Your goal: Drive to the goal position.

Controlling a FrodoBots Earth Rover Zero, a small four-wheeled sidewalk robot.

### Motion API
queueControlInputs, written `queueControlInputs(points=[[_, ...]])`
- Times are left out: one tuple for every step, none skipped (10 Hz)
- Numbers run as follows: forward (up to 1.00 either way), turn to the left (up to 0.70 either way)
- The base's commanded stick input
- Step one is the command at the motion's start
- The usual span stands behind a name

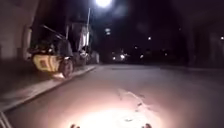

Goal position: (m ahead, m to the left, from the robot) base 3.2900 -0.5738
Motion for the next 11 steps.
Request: queueControlInputs(points=[[0.50,0.00],[0.50,0.00],[0.50,0.00],[0.50,0.00],[0.50,0.00],[0.50,0.00],[0.50,0.00],[0.50,0.00],[0.50,0.00],[0.50,0.00],[0.50,0.00]])
